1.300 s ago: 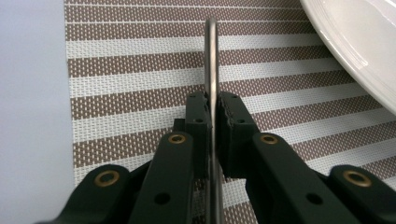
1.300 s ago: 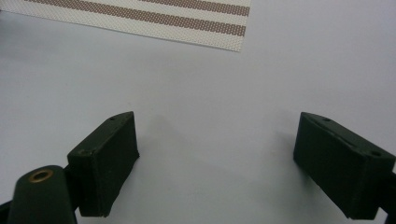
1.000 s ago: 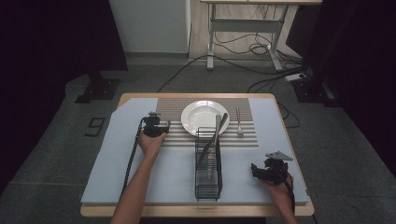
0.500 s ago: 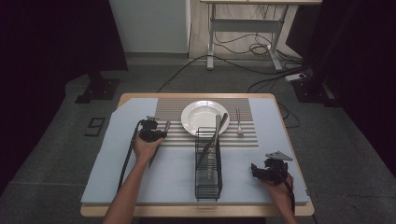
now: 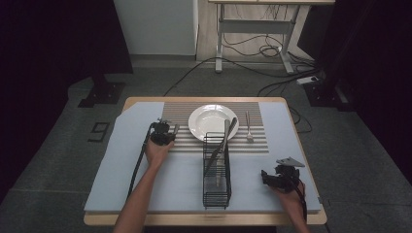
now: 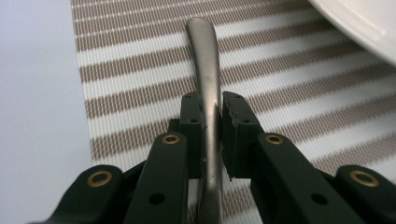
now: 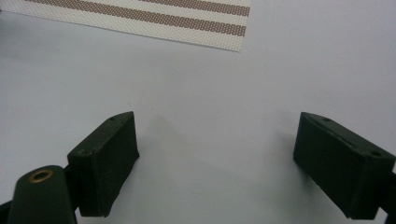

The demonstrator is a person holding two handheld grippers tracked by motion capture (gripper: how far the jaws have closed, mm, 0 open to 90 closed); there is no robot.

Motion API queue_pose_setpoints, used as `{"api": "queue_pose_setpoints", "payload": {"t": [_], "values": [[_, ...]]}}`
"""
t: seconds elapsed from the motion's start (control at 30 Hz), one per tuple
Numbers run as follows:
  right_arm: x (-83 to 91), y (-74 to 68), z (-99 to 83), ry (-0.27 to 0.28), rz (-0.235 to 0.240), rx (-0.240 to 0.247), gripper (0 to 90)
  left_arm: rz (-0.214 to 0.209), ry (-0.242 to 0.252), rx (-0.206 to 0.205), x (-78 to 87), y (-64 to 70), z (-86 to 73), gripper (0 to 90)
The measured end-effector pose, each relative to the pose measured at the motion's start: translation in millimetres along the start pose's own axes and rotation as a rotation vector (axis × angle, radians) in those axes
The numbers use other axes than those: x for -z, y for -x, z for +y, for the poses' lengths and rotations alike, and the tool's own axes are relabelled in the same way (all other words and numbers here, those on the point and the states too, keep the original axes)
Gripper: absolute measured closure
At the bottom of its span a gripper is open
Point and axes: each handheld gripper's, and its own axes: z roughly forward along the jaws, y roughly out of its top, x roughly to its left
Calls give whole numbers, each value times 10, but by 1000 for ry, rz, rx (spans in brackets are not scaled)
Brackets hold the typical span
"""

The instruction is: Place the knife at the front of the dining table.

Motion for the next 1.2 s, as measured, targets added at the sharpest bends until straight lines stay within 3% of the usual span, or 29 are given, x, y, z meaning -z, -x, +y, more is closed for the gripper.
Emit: {"api": "queue_pose_setpoints", "payload": {"t": [0.13,0.43,0.63,0.73,0.9,1.07,1.2], "values": [[0,3,1,-1,1,2,132,-5,16,36,-100,-23,102,793],[-2,6,1,1,2,4,132,-24,38,73,-279,-99,295,793],[-3,5,0,1,2,4,132,-7,40,67,-344,-104,388,794],[-3,5,0,1,2,5,132,-18,57,88,-374,-122,390,795],[-3,4,0,1,1,5,132,-13,60,75,-361,-128,383,788],[-2,4,-1,1,1,5,132,-10,86,67,-274,-131,392,620],[-2,4,0,1,1,5,132,-28,79,44,-126,-140,354,558]]}}
